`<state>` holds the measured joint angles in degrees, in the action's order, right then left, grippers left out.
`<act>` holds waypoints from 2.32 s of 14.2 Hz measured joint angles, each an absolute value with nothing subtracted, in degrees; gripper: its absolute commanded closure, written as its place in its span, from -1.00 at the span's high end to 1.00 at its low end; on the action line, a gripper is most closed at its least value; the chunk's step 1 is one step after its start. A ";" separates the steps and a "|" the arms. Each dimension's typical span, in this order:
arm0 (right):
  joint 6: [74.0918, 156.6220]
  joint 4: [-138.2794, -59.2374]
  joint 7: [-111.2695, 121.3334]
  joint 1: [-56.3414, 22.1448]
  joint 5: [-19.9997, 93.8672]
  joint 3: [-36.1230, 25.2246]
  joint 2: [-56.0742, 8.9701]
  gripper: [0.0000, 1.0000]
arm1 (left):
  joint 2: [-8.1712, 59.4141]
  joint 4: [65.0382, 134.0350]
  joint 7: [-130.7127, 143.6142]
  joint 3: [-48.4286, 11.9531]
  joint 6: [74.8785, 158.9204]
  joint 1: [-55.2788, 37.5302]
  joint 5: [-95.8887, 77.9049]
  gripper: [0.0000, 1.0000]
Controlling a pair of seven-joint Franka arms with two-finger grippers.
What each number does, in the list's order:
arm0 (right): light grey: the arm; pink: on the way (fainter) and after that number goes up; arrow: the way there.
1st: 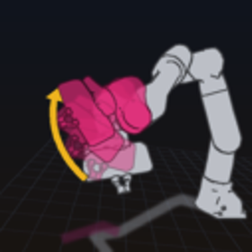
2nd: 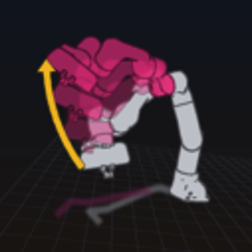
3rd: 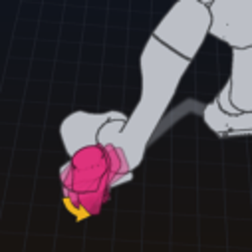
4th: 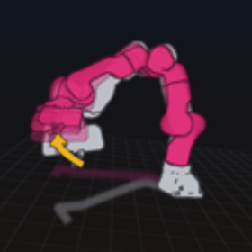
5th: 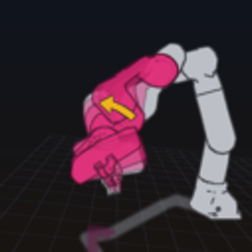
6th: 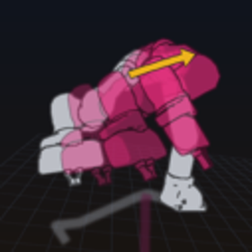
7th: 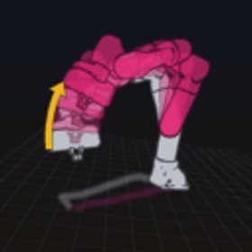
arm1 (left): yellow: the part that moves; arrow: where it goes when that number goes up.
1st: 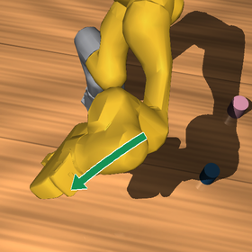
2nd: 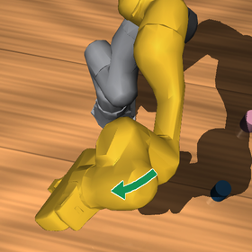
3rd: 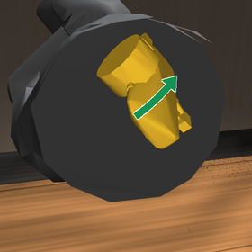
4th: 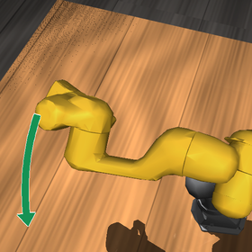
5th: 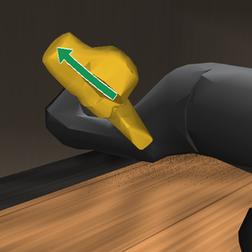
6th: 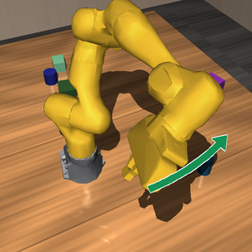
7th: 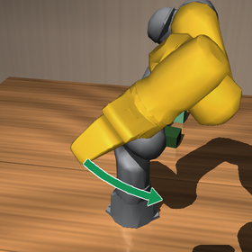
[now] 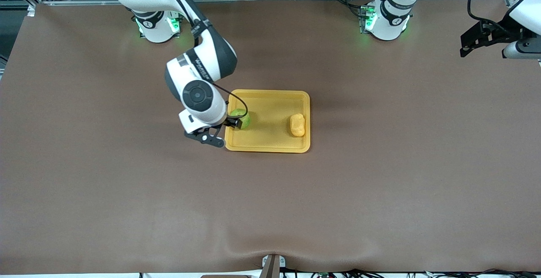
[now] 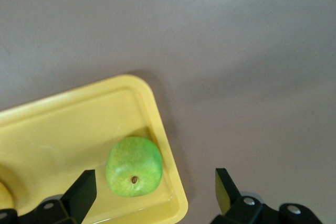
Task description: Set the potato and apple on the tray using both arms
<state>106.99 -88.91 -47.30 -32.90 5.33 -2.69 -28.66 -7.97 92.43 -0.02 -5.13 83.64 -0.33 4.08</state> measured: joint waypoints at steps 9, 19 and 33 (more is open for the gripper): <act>91.12 -74.08 -39.60 -22.23 5.24 -2.93 -28.47 1.00 | -7.91 93.00 2.88 -4.92 83.66 -0.19 3.20 1.00; 84.61 -66.93 -24.42 -8.37 5.13 -3.07 -24.18 1.00 | -7.65 93.21 6.43 -5.11 83.68 -0.46 2.99 1.00; 84.42 -81.14 -4.81 0.95 4.45 -2.58 -5.24 1.00 | -7.51 93.29 6.75 -5.05 83.74 -0.43 2.99 1.00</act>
